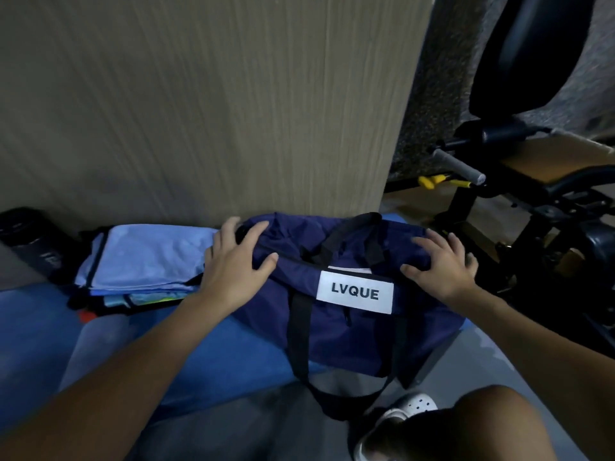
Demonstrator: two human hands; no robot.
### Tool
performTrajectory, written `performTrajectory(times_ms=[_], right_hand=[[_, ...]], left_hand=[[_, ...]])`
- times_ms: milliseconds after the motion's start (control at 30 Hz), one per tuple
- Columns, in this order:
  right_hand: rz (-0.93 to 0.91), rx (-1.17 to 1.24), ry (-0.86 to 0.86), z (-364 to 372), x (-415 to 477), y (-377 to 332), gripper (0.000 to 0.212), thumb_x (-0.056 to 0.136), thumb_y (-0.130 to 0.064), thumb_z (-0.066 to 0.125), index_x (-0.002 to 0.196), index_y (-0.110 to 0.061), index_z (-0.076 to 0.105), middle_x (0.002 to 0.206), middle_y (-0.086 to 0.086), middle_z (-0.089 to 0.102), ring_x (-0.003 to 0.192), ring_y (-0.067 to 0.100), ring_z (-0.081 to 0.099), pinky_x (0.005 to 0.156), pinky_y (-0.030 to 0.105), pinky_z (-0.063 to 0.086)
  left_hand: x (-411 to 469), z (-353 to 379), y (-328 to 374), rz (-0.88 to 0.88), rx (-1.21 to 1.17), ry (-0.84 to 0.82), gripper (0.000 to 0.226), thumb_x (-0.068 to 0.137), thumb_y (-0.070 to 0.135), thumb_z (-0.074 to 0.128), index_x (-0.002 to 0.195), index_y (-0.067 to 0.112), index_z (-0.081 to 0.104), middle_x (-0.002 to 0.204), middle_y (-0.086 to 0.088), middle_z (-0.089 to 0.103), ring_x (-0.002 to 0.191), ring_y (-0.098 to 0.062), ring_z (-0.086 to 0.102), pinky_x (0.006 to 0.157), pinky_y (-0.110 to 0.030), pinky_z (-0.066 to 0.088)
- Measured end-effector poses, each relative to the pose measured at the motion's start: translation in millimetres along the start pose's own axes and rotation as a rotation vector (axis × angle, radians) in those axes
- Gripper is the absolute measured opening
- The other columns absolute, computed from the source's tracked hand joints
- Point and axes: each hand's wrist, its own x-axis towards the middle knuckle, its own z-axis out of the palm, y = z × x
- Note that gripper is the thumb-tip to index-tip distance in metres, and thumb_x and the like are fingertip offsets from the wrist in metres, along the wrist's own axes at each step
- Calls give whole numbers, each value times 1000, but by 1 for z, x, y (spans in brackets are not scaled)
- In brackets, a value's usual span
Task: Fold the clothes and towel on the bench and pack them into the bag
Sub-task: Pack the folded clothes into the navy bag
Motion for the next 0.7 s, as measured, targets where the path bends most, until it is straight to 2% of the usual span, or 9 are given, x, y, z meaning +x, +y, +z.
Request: performTrajectory(times_ms=[67,133,267,367,433,500,600,667,700], right_hand=[[-67,-58,20,1,0,-22,59,87,-50,64,142,-36,44,160,-9,24,150,20,0,118,53,1],[-129,-15,17,4,0,-52,57,88,-45,64,141,-34,46,157,-8,30,149,18,5,119,48,3],[-347,143,-8,22,0,-129,51,85,-34,68,133,-24,56,141,1,50,142,25,31,116,49,23],[-486,205,-34,43,-8,-195,47,84,-30,68,128,-19,60,134,8,56,136,29,41,115,45,28],[-612,238,-48,58,-13,-235,46,80,-31,64,122,-15,63,123,9,62,124,30,51,109,43,36],[-690,301,-93,73,-15,-270,45,79,-25,63,122,-10,62,120,9,60,117,26,55,106,35,39],[-687,385,-208,97,-15,-311,43,88,-15,66,130,-10,57,129,4,53,120,15,50,105,17,33],[-607,471,-289,117,-11,-331,43,92,-18,64,134,-13,53,133,2,52,124,13,49,109,23,34],[-549,521,-318,127,-7,-339,44,93,-18,63,135,-13,51,134,4,52,125,14,49,110,27,36]], left_hand=[[-4,-8,-6,-21,-29,21,64,92,52,56,149,35,34,153,-5,23,140,-28,26,112,-47,29],[-7,-17,-17,-57,-46,44,64,91,50,57,148,32,35,151,-5,29,140,-26,27,111,-45,29],[-14,-34,-52,-127,-93,84,59,93,40,59,146,21,40,146,-6,45,138,-27,35,109,-45,30],[-19,-45,-87,-159,-91,106,57,95,41,52,143,13,44,143,-10,51,133,-31,45,108,-46,34],[-20,-49,-111,-153,-63,127,62,90,49,41,139,10,48,136,-12,56,126,-33,51,106,-49,39],[-18,-49,-132,-154,-45,139,58,92,45,43,136,8,51,133,-13,58,125,-35,53,106,-50,40],[-12,-45,-159,-117,-36,142,46,94,33,51,129,5,59,123,-14,64,118,-35,57,104,-46,39],[-12,-39,-176,-58,-2,117,46,93,36,46,123,7,64,115,-11,67,111,-32,60,103,-42,37],[-13,-33,-184,-28,29,111,50,92,39,41,121,8,66,115,-11,68,113,-31,60,105,-41,35]])
